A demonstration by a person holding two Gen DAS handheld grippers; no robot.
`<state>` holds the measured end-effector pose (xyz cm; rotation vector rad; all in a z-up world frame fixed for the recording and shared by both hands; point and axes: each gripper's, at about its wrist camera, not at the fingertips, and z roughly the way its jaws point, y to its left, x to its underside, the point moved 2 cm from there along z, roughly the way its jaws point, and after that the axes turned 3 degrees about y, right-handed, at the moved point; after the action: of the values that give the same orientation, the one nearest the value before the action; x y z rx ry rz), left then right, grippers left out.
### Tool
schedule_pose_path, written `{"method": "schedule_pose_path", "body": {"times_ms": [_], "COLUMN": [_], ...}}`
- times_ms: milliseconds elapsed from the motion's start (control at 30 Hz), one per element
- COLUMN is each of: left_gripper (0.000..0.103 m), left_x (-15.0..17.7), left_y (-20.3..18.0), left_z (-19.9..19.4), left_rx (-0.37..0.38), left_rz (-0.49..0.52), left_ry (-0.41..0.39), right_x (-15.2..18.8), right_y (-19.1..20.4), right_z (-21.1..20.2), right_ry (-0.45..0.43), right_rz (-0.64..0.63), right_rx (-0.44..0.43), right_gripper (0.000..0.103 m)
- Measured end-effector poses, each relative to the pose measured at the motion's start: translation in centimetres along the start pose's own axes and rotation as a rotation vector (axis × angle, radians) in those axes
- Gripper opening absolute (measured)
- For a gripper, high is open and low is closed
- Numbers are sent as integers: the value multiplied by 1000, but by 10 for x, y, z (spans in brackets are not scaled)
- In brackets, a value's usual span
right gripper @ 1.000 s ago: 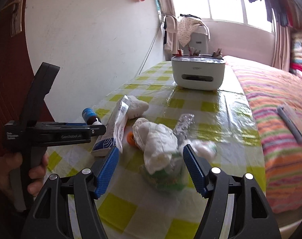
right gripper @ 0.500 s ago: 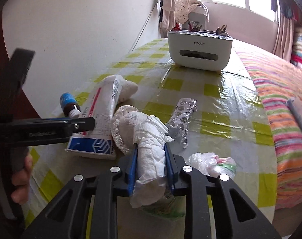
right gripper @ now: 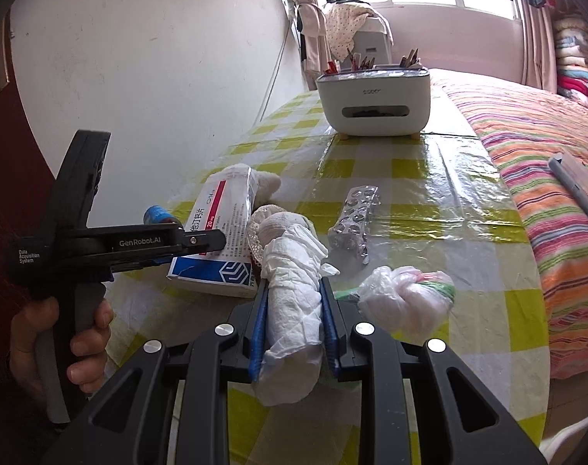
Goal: Collect trash
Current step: 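Grasp the white medicine box with the left tool while the right tool grasps the white tissue, then carry the medicine box and tissue in both tools over the white bin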
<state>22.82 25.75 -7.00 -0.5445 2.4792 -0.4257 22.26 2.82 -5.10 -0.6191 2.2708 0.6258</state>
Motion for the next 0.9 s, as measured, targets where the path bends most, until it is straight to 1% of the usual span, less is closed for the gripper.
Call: {"method": "schedule_pose_path", "body": {"times_ms": [33, 167, 400, 667, 900], "left_gripper": [36, 32, 31, 31, 32], "left_x": [0, 6, 22, 42, 61], "left_y": [-2, -12, -26, -49, -77], "left_z": [-3, -18, -34, -57, -66], "left_rx": [-4, -78, -116, -118, -89], "left_rz": [12, 85, 137, 203, 274], "left_ry": [-9, -77, -124, -167, -179], "right_x": [0, 2, 8, 22, 33], "right_y": [-1, -4, -7, -14, -24], "right_z": [-3, -17, -40, -60, -79], "right_ry": [-7, -41, -72, -83, -100], "right_rz": [2, 10, 18, 48, 78], "right_rx": [1, 5, -2, -7, -8], "right_gripper": [24, 24, 24, 24, 24]}}
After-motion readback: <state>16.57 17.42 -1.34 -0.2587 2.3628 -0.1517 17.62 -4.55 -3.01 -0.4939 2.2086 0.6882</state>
